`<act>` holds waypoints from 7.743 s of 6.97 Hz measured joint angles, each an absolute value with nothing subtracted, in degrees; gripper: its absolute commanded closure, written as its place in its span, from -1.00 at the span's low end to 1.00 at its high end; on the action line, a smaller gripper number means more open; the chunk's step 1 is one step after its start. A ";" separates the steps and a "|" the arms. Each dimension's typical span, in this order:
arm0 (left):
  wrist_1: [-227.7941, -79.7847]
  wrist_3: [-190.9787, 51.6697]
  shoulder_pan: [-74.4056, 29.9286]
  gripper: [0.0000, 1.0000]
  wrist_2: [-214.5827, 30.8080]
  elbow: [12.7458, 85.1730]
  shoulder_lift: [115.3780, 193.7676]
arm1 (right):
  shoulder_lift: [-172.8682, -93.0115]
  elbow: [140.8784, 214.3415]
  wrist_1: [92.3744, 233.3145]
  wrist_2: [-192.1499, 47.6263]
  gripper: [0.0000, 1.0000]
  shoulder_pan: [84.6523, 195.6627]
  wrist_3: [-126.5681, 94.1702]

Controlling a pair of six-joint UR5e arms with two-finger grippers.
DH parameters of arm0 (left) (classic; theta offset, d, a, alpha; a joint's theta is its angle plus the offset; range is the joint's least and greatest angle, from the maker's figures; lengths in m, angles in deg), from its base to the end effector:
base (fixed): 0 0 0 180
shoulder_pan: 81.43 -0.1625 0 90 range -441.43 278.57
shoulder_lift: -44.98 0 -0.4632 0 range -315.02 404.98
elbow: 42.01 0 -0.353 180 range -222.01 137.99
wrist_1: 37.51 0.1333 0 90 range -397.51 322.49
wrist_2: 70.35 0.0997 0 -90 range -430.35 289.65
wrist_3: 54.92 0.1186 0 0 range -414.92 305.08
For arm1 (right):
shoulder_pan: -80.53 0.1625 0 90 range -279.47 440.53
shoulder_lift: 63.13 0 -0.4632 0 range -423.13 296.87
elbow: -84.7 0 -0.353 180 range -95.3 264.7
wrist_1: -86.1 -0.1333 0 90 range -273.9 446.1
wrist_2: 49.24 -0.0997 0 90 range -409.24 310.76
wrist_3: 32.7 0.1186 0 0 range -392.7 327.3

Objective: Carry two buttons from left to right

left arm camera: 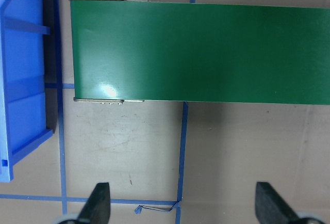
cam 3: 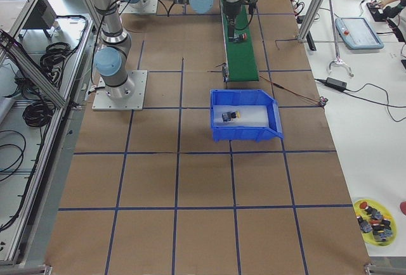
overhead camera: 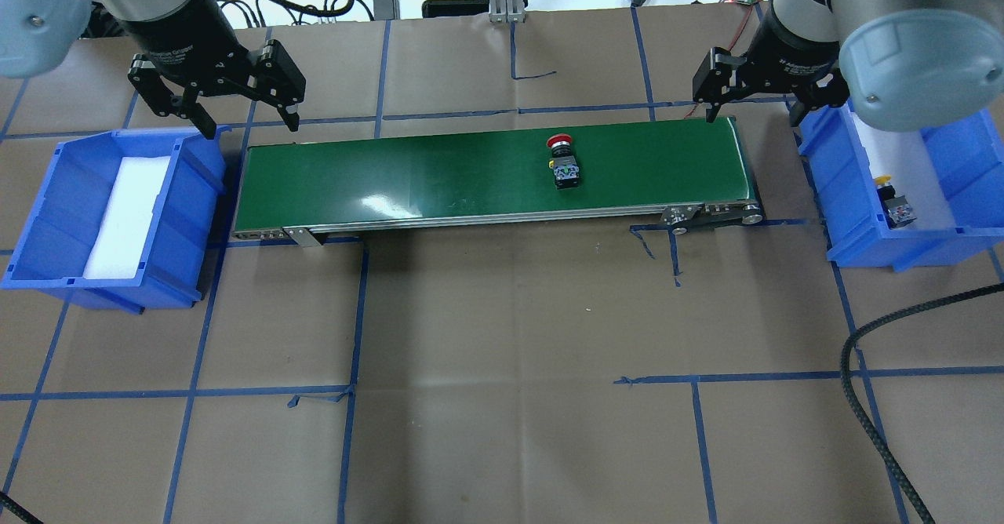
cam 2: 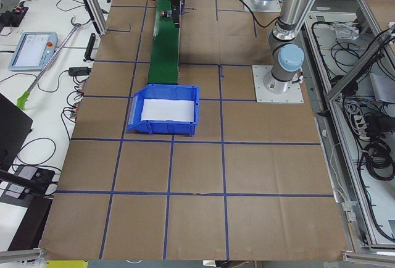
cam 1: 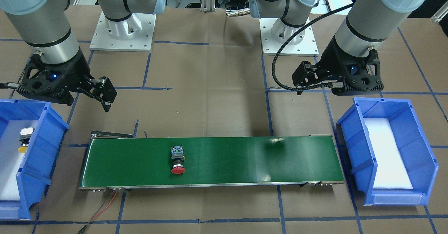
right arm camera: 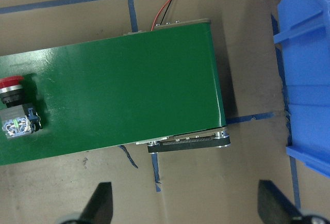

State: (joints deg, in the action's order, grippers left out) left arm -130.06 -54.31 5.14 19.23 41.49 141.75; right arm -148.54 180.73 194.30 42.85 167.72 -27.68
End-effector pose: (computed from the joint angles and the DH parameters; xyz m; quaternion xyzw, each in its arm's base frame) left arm -0.1039 -0.5085 0.4974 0.0247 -0.9994 -0.0245 0.0045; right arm 0.1044 -0.5042 0.4548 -0.0693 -0.9952 0.0664 0.0169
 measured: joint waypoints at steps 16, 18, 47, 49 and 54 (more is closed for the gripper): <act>-129.95 -54.31 5.14 -0.99 19.21 41.46 141.67 | -131.03 183.14 212.90 37.84 -0.98 172.11 -27.09; -129.93 -54.31 5.14 -0.99 19.21 41.46 141.66 | -128.94 183.19 214.46 38.02 0.02 172.11 -27.16; -128.74 -53.87 5.15 -0.99 19.21 42.03 141.10 | -124.32 174.17 209.70 38.40 -0.99 141.70 -63.99; -128.74 -53.87 5.14 -0.99 19.20 41.92 141.10 | -130.20 173.20 208.23 38.83 -0.99 142.04 -63.15; -128.74 -54.01 5.15 -0.99 19.21 41.85 141.17 | -146.64 173.00 190.87 38.86 -0.99 154.19 -42.03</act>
State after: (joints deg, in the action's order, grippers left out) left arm -128.74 -54.01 5.15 19.21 41.85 141.17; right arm -146.64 173.00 190.87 38.86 154.19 -42.03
